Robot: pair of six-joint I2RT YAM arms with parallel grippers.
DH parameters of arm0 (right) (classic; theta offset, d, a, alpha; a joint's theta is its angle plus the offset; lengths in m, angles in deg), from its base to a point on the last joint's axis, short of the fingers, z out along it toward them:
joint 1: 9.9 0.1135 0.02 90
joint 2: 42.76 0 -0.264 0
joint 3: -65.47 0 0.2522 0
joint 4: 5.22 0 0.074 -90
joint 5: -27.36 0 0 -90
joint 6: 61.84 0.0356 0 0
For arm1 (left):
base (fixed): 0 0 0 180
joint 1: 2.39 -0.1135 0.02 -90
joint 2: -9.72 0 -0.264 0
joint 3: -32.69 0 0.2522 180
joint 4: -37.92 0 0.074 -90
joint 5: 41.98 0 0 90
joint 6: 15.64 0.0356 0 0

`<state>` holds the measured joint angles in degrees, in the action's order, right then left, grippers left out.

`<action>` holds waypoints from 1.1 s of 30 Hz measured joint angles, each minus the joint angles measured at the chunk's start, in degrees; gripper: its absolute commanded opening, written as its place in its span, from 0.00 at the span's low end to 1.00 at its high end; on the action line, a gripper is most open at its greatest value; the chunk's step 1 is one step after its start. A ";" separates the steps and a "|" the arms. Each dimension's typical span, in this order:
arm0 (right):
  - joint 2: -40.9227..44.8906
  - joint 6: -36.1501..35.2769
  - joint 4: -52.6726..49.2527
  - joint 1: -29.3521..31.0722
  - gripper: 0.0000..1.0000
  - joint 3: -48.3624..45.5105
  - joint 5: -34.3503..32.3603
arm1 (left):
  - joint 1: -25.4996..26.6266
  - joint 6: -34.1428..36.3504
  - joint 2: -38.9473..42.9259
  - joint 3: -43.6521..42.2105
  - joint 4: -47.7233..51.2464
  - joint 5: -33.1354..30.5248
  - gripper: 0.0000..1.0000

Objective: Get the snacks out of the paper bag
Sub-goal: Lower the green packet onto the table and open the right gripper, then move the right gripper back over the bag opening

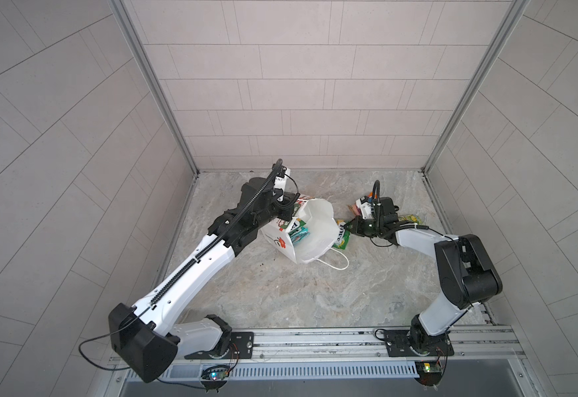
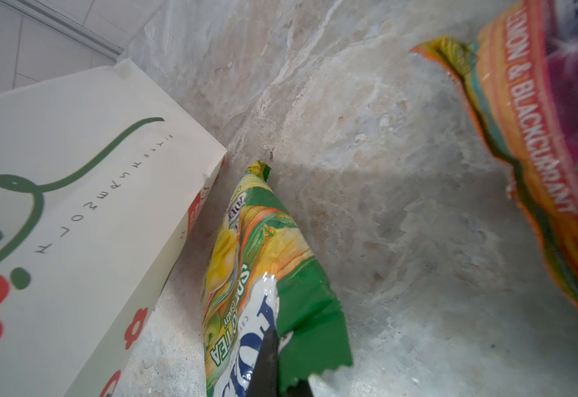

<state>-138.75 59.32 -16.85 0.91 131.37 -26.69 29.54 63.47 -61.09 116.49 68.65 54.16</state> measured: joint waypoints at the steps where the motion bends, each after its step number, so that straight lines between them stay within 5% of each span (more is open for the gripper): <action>1: -0.61 -0.61 -0.59 -0.11 0.00 0.76 -0.22 | 0.00 0.00 0.00 0.00 0.00 0.00 0.00; 6: -2.29 -3.02 -3.43 -0.94 0.03 3.43 -1.68 | 0.00 0.00 0.00 0.00 0.00 0.00 0.00; 14: -3.43 -6.88 -8.57 -2.01 0.40 6.36 -5.31 | 0.00 0.00 0.00 0.00 0.00 0.00 0.00; 21: 0.20 -8.76 -12.98 -2.25 0.46 6.21 -9.03 | 0.00 0.00 0.00 0.00 0.02 0.02 0.00; 33: 24.02 -7.72 -16.83 -1.27 0.47 0.50 -10.71 | 0.00 0.00 0.00 0.00 0.00 0.07 0.00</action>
<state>-114.73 51.60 -33.68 -0.36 131.87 -37.40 29.54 63.47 -61.09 116.49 68.65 54.22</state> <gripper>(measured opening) 0.471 0.056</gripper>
